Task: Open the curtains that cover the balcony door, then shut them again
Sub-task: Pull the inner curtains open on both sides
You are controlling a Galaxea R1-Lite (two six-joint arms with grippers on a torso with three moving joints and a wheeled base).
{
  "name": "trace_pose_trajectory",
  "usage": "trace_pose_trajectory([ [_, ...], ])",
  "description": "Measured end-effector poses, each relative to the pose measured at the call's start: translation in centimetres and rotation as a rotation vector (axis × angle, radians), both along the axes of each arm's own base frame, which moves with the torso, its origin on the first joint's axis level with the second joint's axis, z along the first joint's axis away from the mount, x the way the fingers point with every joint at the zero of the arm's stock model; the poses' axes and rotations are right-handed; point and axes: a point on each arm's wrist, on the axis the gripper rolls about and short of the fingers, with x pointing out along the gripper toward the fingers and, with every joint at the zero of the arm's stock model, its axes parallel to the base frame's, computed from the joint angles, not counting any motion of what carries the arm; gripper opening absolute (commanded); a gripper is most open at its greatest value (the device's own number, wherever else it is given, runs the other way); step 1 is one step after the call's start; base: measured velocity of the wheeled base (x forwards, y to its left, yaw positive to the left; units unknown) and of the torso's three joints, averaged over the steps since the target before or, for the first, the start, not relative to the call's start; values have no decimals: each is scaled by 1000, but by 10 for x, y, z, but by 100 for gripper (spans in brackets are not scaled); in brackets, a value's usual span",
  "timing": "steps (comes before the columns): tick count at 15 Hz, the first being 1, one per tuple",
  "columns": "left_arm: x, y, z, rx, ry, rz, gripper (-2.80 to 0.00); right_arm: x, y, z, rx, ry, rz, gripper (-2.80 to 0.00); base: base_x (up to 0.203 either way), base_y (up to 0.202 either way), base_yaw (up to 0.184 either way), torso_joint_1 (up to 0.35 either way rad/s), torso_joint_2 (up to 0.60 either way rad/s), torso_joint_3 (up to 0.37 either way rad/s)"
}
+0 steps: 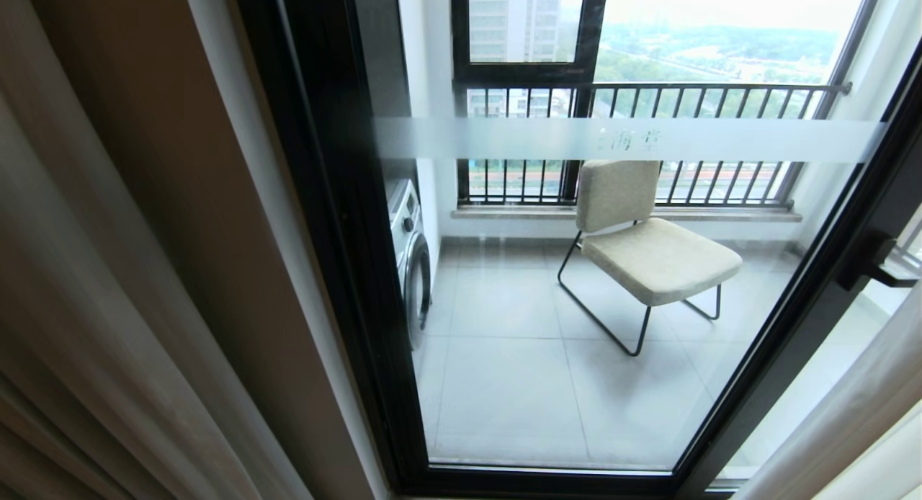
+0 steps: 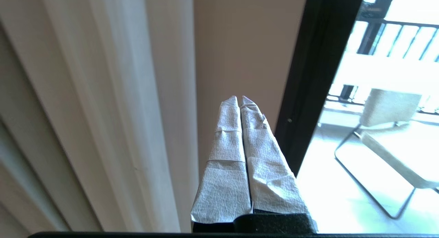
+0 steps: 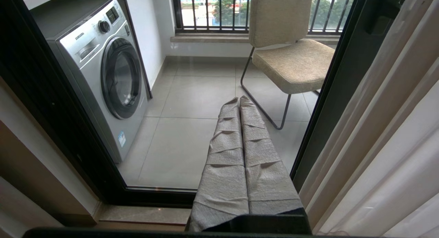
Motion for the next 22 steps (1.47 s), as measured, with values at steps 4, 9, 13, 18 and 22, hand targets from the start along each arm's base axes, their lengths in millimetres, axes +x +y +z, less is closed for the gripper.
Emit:
trace_pose_trajectory([
  [4, 3, -30, -34, -45, 106, -206, -280, 0, 0, 0, 0, 0, 0, -280, 0, 0, 0, 0, 0, 0],
  [9, -32, -50, -104, -66, 305, -237, -280, 0, 0, 0, 0, 0, 0, -280, 0, 0, 0, 0, 0, 0],
  [13, -70, -51, -152, -58, 303, -250, -280, 0, 0, 0, 0, 0, 0, -280, 0, 0, 0, 0, 0, 0],
  [18, -101, -49, -196, -45, 224, -242, -280, 0, 0, 0, 0, 0, 0, -280, 0, 0, 0, 0, 0, 0],
  [22, -114, -48, -210, -30, 155, -163, -280, 0, 0, 0, 0, 0, 0, -280, 0, 0, 0, 0, 0, 0],
])
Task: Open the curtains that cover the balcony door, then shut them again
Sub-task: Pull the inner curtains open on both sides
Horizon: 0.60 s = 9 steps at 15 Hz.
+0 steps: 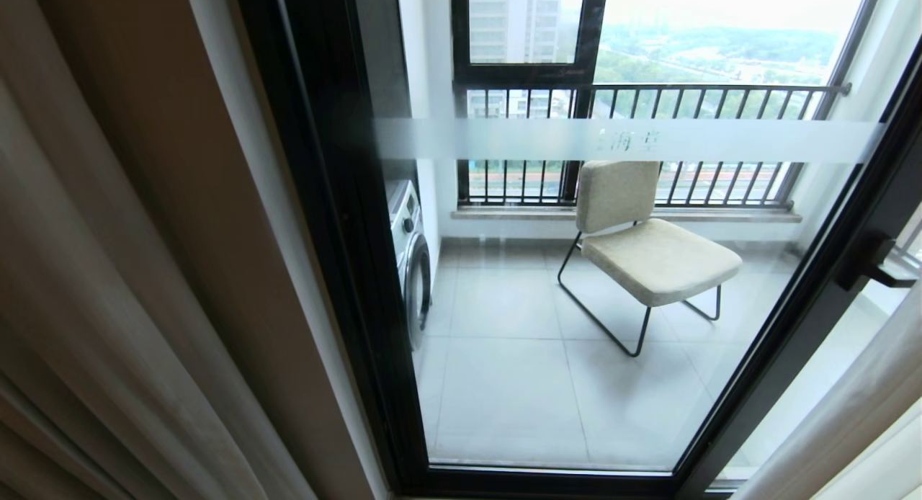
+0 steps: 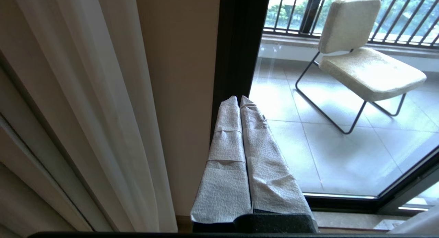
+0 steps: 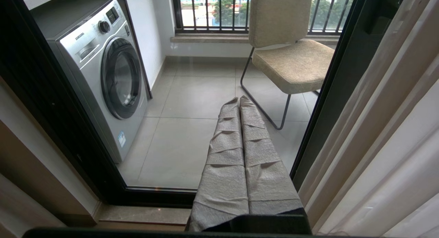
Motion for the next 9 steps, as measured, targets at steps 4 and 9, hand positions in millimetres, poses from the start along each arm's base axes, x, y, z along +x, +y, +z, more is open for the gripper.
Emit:
trace_pose_trajectory([
  [4, -10, 1, -8, 88, -61, 67, -280, 0, 0, 0, 0, 0, 0, -280, 0, 0, 0, 0, 0, 0],
  [9, -12, 1, -9, 89, -86, 69, -280, 0, 0, 0, 0, 0, 0, -280, 0, 0, 0, 0, 0, 0],
])
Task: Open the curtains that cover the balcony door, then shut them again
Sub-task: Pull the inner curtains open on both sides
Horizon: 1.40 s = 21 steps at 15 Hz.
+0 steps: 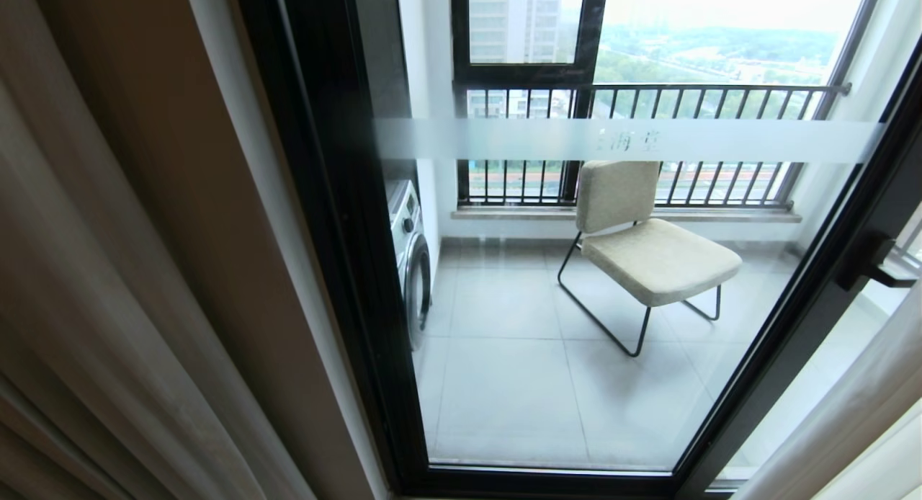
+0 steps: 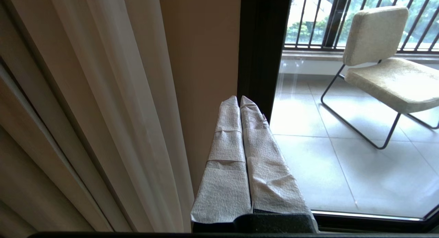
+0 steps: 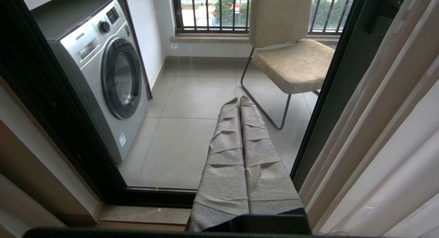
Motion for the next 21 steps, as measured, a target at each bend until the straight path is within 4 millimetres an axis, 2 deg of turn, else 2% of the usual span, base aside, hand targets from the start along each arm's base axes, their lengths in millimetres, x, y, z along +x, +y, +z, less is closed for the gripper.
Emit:
trace_pose_trajectory([
  [21, 0, 0, 0, -4, -2, -1, -280, 0, 0, 0, 0, 0, 0, -280, 0, 0, 0, 0, 0, 0],
])
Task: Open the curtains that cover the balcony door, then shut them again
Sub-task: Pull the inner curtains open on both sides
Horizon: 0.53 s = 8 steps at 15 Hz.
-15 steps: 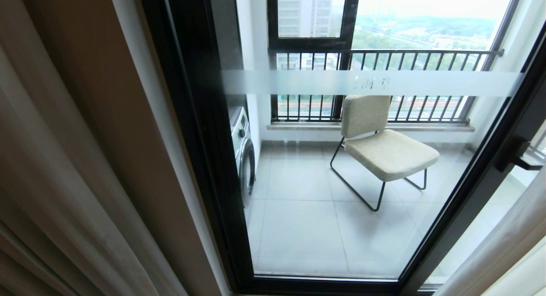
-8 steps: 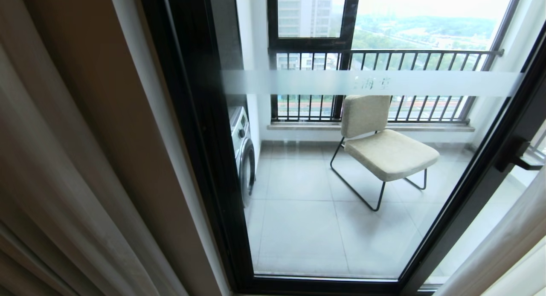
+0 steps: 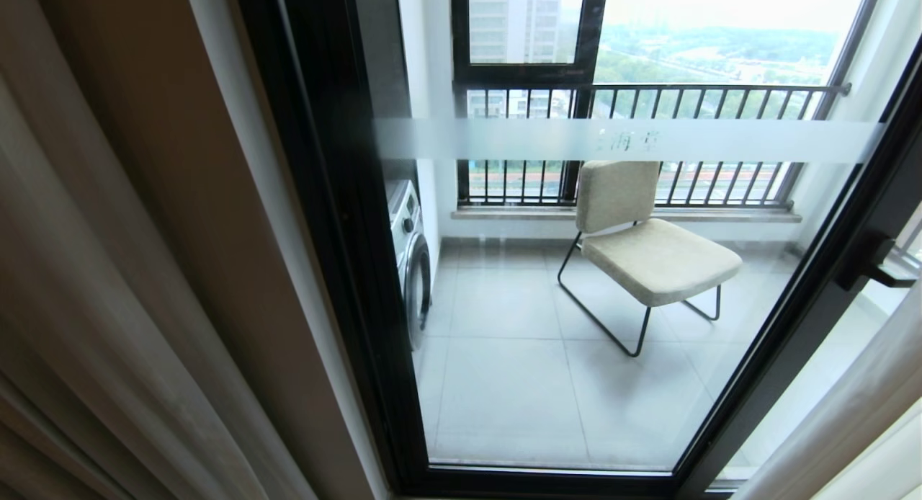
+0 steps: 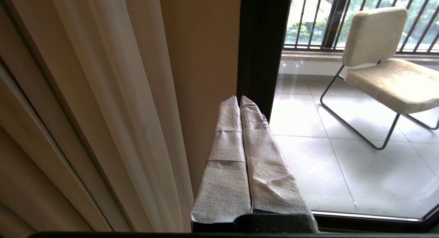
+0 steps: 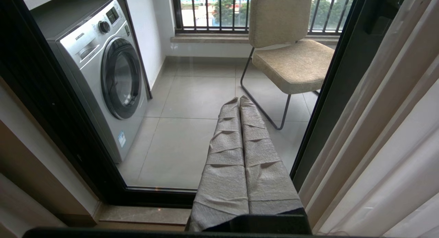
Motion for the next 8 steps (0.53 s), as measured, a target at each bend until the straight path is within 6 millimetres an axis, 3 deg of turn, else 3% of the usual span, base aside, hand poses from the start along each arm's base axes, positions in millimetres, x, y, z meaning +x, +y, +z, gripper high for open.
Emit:
trace_pose_trajectory([
  [8, 0, 0, 0, 0, 0, 0, -280, 0, 0, 0, 0, 0, 0, -280, 0, 0, 0, 0, 0, 0],
])
